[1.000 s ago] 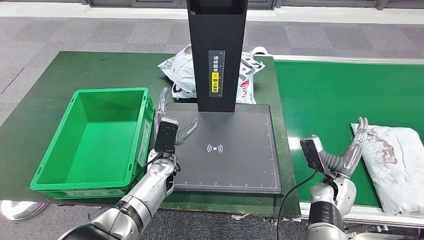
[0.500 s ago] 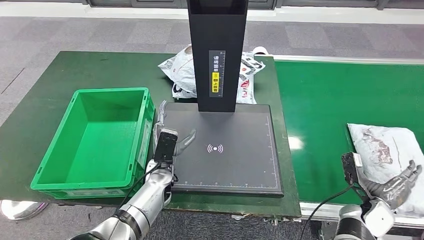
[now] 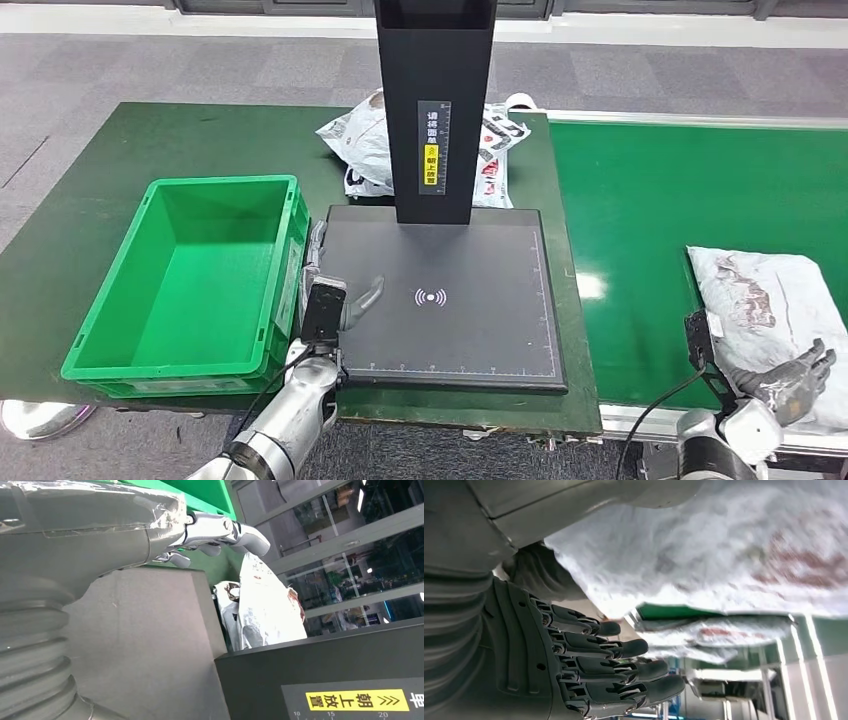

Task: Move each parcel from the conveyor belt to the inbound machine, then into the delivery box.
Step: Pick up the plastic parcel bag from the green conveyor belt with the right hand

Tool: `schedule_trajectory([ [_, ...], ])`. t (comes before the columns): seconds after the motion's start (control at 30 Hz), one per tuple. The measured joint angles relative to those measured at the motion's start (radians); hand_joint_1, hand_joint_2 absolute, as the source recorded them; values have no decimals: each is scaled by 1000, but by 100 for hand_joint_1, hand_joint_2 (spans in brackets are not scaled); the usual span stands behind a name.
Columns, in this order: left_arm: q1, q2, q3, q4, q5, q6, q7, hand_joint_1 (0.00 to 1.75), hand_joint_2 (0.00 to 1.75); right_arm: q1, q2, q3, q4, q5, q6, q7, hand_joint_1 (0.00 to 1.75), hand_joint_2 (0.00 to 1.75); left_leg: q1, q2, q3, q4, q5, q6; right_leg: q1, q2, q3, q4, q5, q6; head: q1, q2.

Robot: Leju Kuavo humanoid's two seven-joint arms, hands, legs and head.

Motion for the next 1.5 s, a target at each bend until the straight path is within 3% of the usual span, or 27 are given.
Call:
schedule_trajectory([
  [0.07, 2, 1, 4, -6, -6, -11, 2, 0, 175, -6, -21, 28, 67, 4, 16, 48, 152, 175, 0, 0, 0, 0, 0, 0, 0, 0, 0, 0, 0, 0, 0, 0],
  [0.1, 3, 1, 5, -8, -10, -17, 3, 0, 175, -9, -32, 41, 103, 8, 37, 72, 175, 175, 0, 0, 0, 0, 0, 0, 0, 0, 0, 0, 0, 0, 0, 0],
  [0.43, 3, 2, 15, -10, -12, -59, 8, 0, 175, -54, -87, 116, 263, 15, 338, 145, 175, 175, 2, 3, 4, 0, -1, 0, 3, 3, 4, -2, 0, 0, 0, 0],
  [0.97, 7, 2, 23, -10, -10, -67, 10, 0, 175, -70, -98, 151, 302, 16, 355, 144, 175, 175, 2, 3, 6, 0, -2, 1, 4, 2, 7, -2, 0, 0, 0, 0],
  [1.1, 8, 2, 24, -10, -10, -68, 14, 0, 175, -69, -98, 152, 304, 4, 323, 119, 175, 175, 2, 3, 6, 0, -2, 1, 4, 2, 7, -2, 0, 1, 0, 0],
  [1.17, 9, 4, 26, -11, -11, -67, 17, 0, 175, -67, -97, 152, 307, -12, 271, 86, 175, 175, 2, 3, 6, 0, -2, 1, 3, 2, 7, -2, 0, 1, 0, 0],
  [1.23, 13, 7, 30, -17, -15, -62, 22, 0, 175, -66, -93, 151, 309, -56, 179, 2, 175, 175, 2, 3, 5, 0, -2, 1, 3, 2, 6, -2, 0, 1, 0, 0],
  [1.37, 34, 9, 44, -46, -38, -49, 39, 0, 175, -72, -51, 145, 267, -246, 22, -301, 175, 175, 1, 3, 5, 0, -2, 0, 2, 3, 5, -1, 0, 0, 0, 0],
  [1.5, 39, 8, 51, -66, -80, -35, 51, 0, 175, -70, 30, 161, 109, -561, 15, -555, 175, 175, 1, 2, 4, 0, 0, 0, 2, 1, 5, -1, 0, 0, 0, 0],
])
